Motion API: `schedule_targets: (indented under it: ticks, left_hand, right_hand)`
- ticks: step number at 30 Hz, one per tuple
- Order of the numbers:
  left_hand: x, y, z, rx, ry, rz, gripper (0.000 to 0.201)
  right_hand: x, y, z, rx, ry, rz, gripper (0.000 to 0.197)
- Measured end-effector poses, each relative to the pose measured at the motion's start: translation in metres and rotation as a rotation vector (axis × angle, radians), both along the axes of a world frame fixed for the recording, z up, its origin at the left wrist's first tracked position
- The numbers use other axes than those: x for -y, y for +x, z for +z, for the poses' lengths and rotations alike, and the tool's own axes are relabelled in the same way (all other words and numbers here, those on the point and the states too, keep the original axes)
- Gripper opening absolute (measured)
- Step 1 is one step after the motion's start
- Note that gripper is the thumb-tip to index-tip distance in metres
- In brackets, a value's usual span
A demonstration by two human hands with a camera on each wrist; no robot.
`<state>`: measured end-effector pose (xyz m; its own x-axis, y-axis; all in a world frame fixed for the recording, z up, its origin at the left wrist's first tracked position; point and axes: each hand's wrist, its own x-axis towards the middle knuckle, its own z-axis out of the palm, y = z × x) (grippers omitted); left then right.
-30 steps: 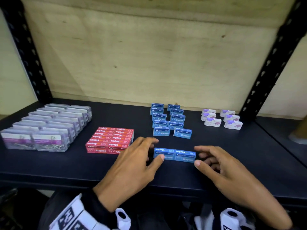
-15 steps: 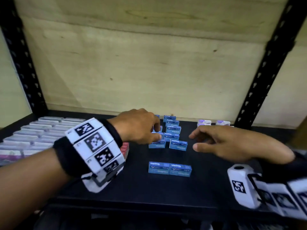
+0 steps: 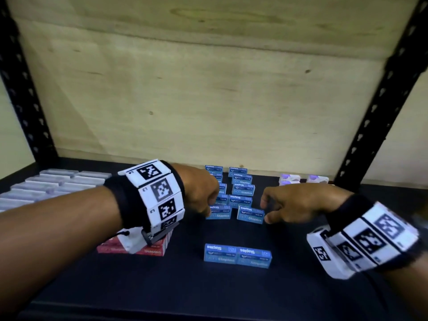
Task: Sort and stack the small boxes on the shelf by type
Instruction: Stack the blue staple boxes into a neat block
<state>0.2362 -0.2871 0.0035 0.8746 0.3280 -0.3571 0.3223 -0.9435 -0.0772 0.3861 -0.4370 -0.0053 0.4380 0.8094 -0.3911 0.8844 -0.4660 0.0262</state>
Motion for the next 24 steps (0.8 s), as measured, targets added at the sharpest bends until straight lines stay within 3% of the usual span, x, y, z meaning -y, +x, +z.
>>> schedule_targets:
  ticks: [12,15,24]
  left_hand:
    - [0.0,0.005,-0.01,-0.044,0.041,-0.073,0.016]
    - [0.001,-0.003,-0.008,-0.049,0.008,-0.067,0.023]
    - [0.009,-0.023,-0.002,-0.097,-0.088,-0.113,0.027]
  right_hand:
    - [-0.002,0.002,-0.004,-0.049,0.072,0.085,0.013]
    - [0.003,0.004,-0.002,-0.111,0.064,0.089,0.005]
    - [0.03,-0.003,0.004,-0.336,0.05,0.14,0.012]
